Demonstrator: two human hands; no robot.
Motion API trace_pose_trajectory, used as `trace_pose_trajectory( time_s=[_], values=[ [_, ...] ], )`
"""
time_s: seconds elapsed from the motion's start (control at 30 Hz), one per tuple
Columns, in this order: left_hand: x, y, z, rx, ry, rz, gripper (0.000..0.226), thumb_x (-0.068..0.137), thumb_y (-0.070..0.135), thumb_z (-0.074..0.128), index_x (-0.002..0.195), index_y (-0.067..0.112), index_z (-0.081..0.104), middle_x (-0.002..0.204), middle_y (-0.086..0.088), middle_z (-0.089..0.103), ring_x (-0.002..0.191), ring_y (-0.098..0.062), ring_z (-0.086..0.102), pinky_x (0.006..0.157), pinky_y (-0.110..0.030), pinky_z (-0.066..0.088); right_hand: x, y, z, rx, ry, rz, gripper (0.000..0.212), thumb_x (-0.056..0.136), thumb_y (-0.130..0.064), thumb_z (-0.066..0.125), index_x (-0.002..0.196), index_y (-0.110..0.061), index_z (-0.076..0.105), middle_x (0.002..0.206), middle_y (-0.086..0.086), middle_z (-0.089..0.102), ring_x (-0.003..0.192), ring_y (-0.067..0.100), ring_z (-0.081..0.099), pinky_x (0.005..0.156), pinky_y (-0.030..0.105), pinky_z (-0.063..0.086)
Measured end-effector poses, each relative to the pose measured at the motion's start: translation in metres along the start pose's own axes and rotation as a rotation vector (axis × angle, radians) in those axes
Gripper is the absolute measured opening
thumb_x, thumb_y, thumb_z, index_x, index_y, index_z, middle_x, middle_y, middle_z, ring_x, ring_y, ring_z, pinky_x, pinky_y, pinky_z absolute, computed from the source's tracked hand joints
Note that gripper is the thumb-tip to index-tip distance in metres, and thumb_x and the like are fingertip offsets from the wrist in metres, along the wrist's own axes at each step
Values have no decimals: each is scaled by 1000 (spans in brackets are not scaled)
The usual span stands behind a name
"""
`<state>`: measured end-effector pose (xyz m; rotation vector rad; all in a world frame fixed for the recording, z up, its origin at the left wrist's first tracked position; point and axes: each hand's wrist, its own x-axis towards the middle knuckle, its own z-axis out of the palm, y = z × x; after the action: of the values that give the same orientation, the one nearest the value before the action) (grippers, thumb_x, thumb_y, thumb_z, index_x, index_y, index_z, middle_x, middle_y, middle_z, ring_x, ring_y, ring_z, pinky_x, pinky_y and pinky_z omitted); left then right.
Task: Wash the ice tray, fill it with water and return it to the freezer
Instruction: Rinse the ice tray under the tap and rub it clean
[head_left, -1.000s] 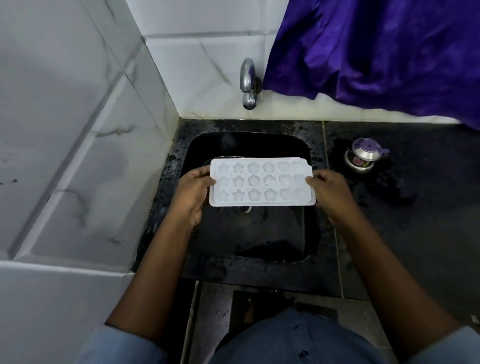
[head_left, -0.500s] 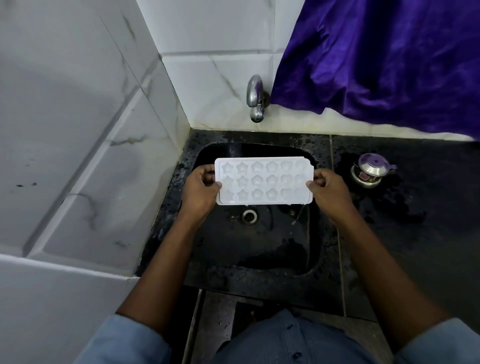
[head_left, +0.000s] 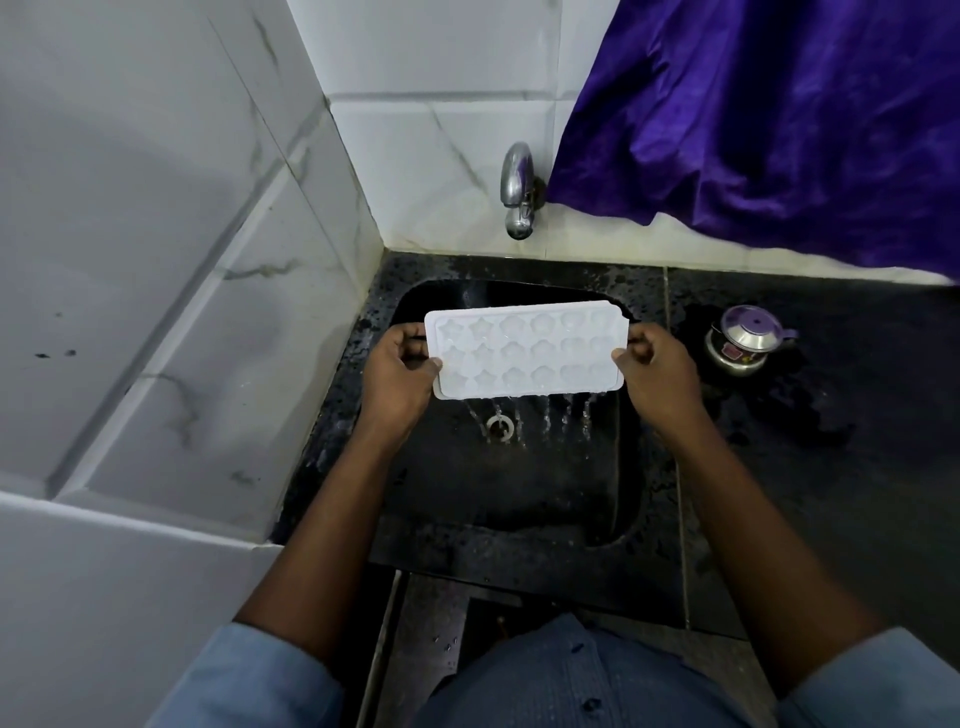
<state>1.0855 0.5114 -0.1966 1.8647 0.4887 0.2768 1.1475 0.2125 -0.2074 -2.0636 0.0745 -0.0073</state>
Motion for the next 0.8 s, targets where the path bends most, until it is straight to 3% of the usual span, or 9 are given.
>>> trace_pose_trajectory(
  time_s=[0.1, 0.3, 0.57, 0.7, 0.8],
  values=[
    [0, -2, -2, 0, 16, 29, 42, 93, -6, 74, 104, 34, 66, 97, 3, 74, 93, -18, 74, 80, -35, 63, -1, 0, 0, -7, 32, -34, 11, 98, -13, 66, 100, -21, 59, 80, -10, 60, 70, 2, 53, 64, 17, 40],
    [-4, -4, -7, 31, 39, 74, 41, 92, 2, 79, 101, 40, 67, 91, 23, 75, 92, -8, 73, 85, -32, 64, -2, -1, 0, 5, 76, -60, 15, 98, -13, 67, 106, -22, 58, 87, -11, 58, 77, 8, 54, 67, 15, 38],
    [-13, -2, -12, 23, 118, 98, 26, 91, 3, 83, 113, 7, 69, 101, -8, 75, 97, -26, 73, 95, -48, 63, -11, -13, 3, 92, 101, -123, 21, 98, -9, 67, 108, -24, 57, 95, -14, 64, 87, 7, 61, 81, 24, 48],
    [-24, 6, -12, 36, 165, 145, 24, 94, 3, 79, 116, 4, 70, 104, -9, 77, 100, -22, 75, 93, -36, 62, -16, -19, 2, 162, 120, -174, 27, 98, -5, 66, 105, -28, 55, 97, -17, 66, 87, -9, 61, 82, 15, 49],
    [-31, 12, -12, 39, 202, 192, 19, 95, 0, 77, 112, 6, 70, 98, 7, 75, 88, 7, 69, 83, -15, 56, -21, -21, 0, 208, 124, -212, 31, 99, -1, 64, 105, -31, 55, 102, -16, 67, 91, -8, 64, 84, 13, 49]
  ],
)
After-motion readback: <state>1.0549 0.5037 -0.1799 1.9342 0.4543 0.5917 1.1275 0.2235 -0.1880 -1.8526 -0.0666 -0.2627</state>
